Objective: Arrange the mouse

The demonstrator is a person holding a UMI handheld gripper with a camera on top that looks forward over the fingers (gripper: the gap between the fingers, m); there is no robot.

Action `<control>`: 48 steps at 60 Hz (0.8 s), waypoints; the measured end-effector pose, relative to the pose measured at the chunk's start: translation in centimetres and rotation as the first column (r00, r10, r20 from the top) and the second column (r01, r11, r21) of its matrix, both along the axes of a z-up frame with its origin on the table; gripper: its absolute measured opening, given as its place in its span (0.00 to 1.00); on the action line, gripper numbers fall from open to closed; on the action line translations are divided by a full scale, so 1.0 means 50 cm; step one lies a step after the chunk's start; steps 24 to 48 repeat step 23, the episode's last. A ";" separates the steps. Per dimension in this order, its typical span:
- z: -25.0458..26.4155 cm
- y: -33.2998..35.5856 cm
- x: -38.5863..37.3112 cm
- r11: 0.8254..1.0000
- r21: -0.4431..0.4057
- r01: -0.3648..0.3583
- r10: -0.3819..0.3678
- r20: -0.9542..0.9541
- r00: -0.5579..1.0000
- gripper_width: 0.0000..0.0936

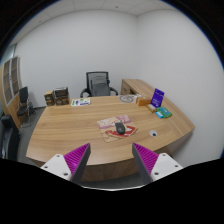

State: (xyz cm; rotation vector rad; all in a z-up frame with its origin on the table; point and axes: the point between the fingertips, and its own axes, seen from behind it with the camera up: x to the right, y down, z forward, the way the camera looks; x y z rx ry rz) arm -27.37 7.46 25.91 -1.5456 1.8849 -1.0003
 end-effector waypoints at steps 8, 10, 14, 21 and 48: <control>-0.008 0.026 -0.006 1.000 -0.011 -0.011 0.011 -0.002 1.000 0.92; -0.009 0.029 -0.006 1.000 -0.008 -0.010 0.010 -0.005 1.000 0.93; -0.001 0.029 -0.002 1.000 -0.029 -0.011 0.011 -0.003 1.000 0.93; 0.008 0.046 0.009 0.999 -0.041 -0.030 0.031 0.008 0.999 0.92; 0.011 0.050 0.012 0.999 -0.037 -0.030 0.031 0.014 0.999 0.93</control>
